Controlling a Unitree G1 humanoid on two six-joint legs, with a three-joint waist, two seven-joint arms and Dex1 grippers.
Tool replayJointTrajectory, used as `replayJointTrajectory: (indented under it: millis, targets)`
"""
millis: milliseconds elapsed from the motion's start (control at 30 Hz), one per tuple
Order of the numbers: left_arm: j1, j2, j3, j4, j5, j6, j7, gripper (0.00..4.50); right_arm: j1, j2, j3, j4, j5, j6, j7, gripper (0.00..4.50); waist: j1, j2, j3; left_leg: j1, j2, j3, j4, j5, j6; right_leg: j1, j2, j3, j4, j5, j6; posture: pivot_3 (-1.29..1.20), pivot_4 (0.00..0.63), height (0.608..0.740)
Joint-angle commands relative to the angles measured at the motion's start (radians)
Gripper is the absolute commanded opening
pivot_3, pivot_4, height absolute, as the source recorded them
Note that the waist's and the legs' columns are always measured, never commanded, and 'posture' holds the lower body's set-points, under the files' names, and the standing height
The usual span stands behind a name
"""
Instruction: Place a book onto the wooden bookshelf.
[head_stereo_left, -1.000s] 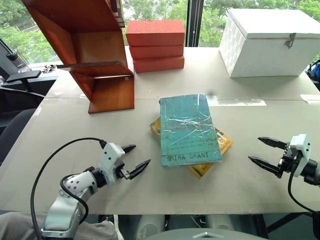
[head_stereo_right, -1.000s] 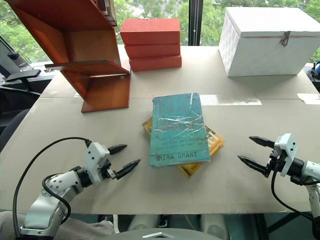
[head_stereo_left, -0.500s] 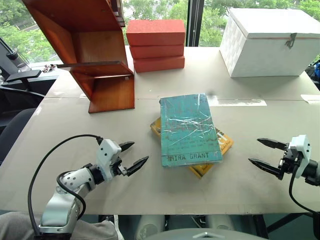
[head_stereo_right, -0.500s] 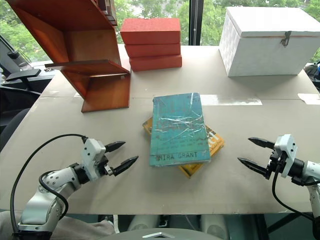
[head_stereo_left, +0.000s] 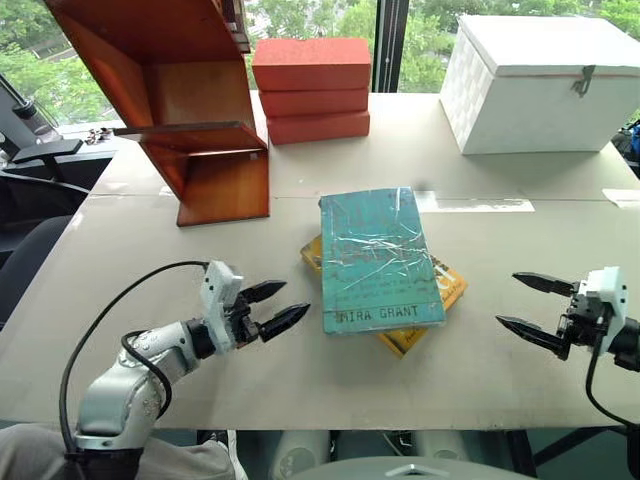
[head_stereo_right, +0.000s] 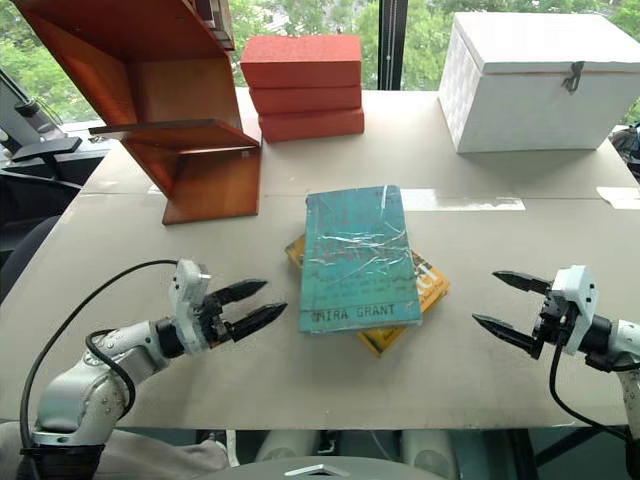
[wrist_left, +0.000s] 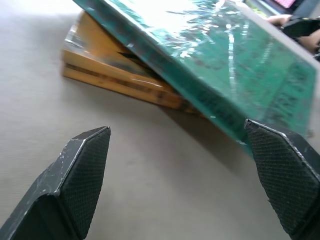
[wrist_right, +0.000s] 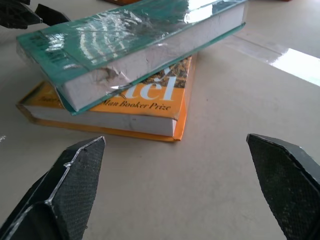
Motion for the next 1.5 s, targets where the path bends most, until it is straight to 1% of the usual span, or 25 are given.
replayJointTrajectory:
  millis: [33,100,167,233,333,433,533,667,767,833,933,1000,1033,1067,1133,1167,1200,1267,1333,1400,1500]
  targets:
    - [-0.082,0.029,0.017,0.02,-0.168,0.21,0.006,4.42,0.054,-0.056,-0.086,-0.143,0.103,0.088,0.035,4.5,0.002,0.0,0.0,0.0,0.0,-0.001,0.0,0.0,0.0,0.0,0.0,-0.001,0.0,0.0,0.001,0.0,0.15,0.74]
    - [-0.142,0.028,0.014,0.065,-0.243,0.315,0.01,4.42,0.079,-0.078,-0.115,-0.194,0.141,0.13,0.036,4.5,0.002,-0.001,0.001,0.0,0.0,-0.001,0.0,0.0,0.0,0.001,0.001,-0.001,0.0,-0.001,0.001,0.0,0.15,0.74]
    - [-0.22,0.014,-0.028,0.127,-0.254,0.405,0.033,4.42,0.096,-0.098,-0.152,-0.249,0.193,0.179,0.03,4.5,0.001,-0.002,0.001,0.0,0.0,-0.001,0.001,0.0,0.0,0.001,0.001,-0.001,0.0,-0.001,0.001,0.0,0.15,0.74]
    - [-0.268,0.002,-0.067,0.164,-0.242,0.458,0.042,4.42,0.106,-0.104,-0.177,-0.283,0.225,0.211,0.024,4.5,0.0,-0.003,0.002,0.0,-0.001,-0.001,0.001,0.0,0.0,0.001,0.002,0.0,0.0,-0.001,0.001,0.0,0.15,0.74]
    - [-0.333,-0.046,-0.102,0.227,-0.268,0.562,0.057,4.42,0.124,-0.103,-0.2,-0.312,0.235,0.231,0.025,4.5,-0.001,-0.005,0.003,0.001,-0.001,-0.001,0.001,0.0,0.0,0.001,0.002,0.0,0.0,-0.001,0.001,0.0,0.15,0.74]
    - [-0.375,-0.09,-0.113,0.27,-0.297,0.653,0.069,4.42,0.137,-0.094,-0.212,-0.334,0.237,0.237,0.02,4.5,0.0,-0.006,0.003,0.0,-0.001,-0.001,0.001,0.0,0.0,0.001,0.002,0.0,0.0,-0.001,0.001,0.0,0.15,0.74]
    - [-0.403,-0.136,-0.125,0.324,-0.284,0.698,0.095,4.42,0.143,-0.084,-0.216,-0.347,0.239,0.236,0.017,4.5,0.0,-0.006,0.003,0.0,-0.001,-0.001,0.001,0.0,0.0,0.001,0.002,0.001,0.0,0.0,0.0,0.0,0.15,0.74]
    - [-0.407,-0.176,-0.092,0.357,-0.294,0.747,0.119,4.42,0.148,-0.083,-0.223,-0.338,0.231,0.229,0.029,4.5,0.001,-0.006,0.003,0.001,-0.002,-0.002,0.001,0.0,0.0,0.003,0.001,0.001,0.0,0.0,0.0,0.0,0.15,0.74]
    - [-0.402,-0.198,-0.061,0.363,-0.31,0.773,0.137,3.68,0.144,-0.087,-0.226,-0.318,0.224,0.221,0.046,4.5,0.0,-0.006,0.003,0.002,-0.002,-0.002,0.001,0.0,0.0,0.004,0.001,0.001,0.0,-0.001,0.001,0.0,0.15,0.74]
    - [-0.401,-0.215,-0.033,0.365,-0.323,0.787,0.154,2.81,0.139,-0.088,-0.221,-0.306,0.219,0.215,0.056,4.5,0.0,-0.006,0.003,0.002,-0.002,-0.002,0.001,0.0,0.0,0.004,0.001,0.001,0.0,-0.001,0.001,0.0,0.15,0.74]
    - [-0.393,-0.228,-0.005,0.353,-0.339,0.812,0.171,1.3,0.127,-0.086,-0.212,-0.296,0.214,0.212,0.062,4.5,0.0,-0.006,0.003,0.002,-0.002,-0.002,0.001,0.0,0.0,0.004,0.001,0.0,0.0,0.001,-0.001,0.0,0.15,0.74]
    - [-0.387,-0.237,0.014,0.338,-0.353,0.825,0.184,0.51,0.119,-0.085,-0.21,-0.295,0.214,0.214,0.062,4.5,0.0,-0.006,0.003,0.002,-0.002,-0.002,0.001,0.0,0.0,0.004,0.001,0.0,0.0,0.001,-0.001,0.0,0.15,0.74]
    - [-0.387,-0.246,0.03,0.323,-0.365,0.823,0.197,0.22,0.113,-0.084,-0.211,-0.293,0.218,0.216,0.061,4.5,0.0,-0.006,0.003,0.002,-0.002,-0.002,0.001,0.0,0.0,0.004,0.001,0.0,0.0,0.001,-0.001,0.0,0.15,0.74]
    - [-0.389,-0.255,0.046,0.306,-0.378,0.818,0.207,0.09,0.106,-0.082,-0.211,-0.291,0.223,0.219,0.058,4.5,0.0,-0.006,0.003,0.002,-0.002,-0.002,0.001,0.0,0.0,0.004,0.001,0.001,0.0,0.001,-0.002,0.0,0.15,0.74]
    - [-0.404,-0.268,0.069,0.232,-0.394,0.772,0.221,0.09,0.089,-0.076,-0.218,-0.282,0.239,0.227,0.047,4.5,0.0,-0.007,0.004,0.002,-0.002,-0.002,0.001,0.0,0.0,0.004,0.001,0.001,0.0,0.001,-0.002,0.0,0.15,0.74]
    - [-0.412,-0.269,0.069,0.188,-0.389,0.744,0.223,0.09,0.08,-0.075,-0.223,-0.277,0.248,0.233,0.043,4.5,0.0,-0.008,0.004,0.002,-0.002,-0.002,0.001,0.0,0.0,0.004,0.0,0.0,0.0,0.001,-0.002,0.0,0.15,0.74]
    - [-0.421,-0.253,0.045,0.124,-0.349,0.69,0.214,0.09,0.066,-0.074,-0.226,-0.271,0.256,0.238,0.036,4.5,0.0,-0.009,0.005,0.001,-0.002,-0.003,0.002,0.0,0.0,0.004,0.0,0.0,0.0,0.001,-0.002,0.0,0.15,0.74]
    - [-0.45,-0.183,-0.059,-0.022,-0.202,0.526,0.161,0.09,0.034,-0.075,-0.227,-0.26,0.269,0.246,0.017,4.5,0.002,-0.01,0.006,0.001,-0.002,-0.003,0.002,0.0,0.0,0.004,0.0,0.0,0.0,0.002,-0.003,0.0,0.15,0.74]
    - [-0.516,-0.172,-0.111,-0.103,-0.1,0.39,0.169,0.09,-0.001,-0.073,-0.225,-0.25,0.286,0.259,-0.003,4.5,0.005,-0.01,0.006,0.001,-0.002,-0.003,0.002,0.0,0.0,0.004,0.0,0.0,0.0,0.002,-0.003,0.0,0.15,0.74]
    - [-0.589,-0.145,-0.172,-0.151,0.028,0.243,0.161,0.09,-0.037,-0.07,-0.214,-0.247,0.303,0.275,-0.025,4.5,0.01,-0.01,0.006,0.001,-0.003,-0.002,0.002,0.0,0.0,0.004,-0.001,0.001,0.0,0.002,-0.003,0.0,0.15,0.74]
    - [-0.689,-0.064,-0.274,-0.148,0.312,-0.013,0.181,0.09,-0.107,-0.062,-0.186,-0.253,0.33,0.304,-0.071,4.5,0.01,-0.01,0.006,0.0,-0.004,-0.002,0.002,0.0,0.0,0.004,0.0,0.001,-0.002,0.002,-0.003,0.0,0.15,0.74]
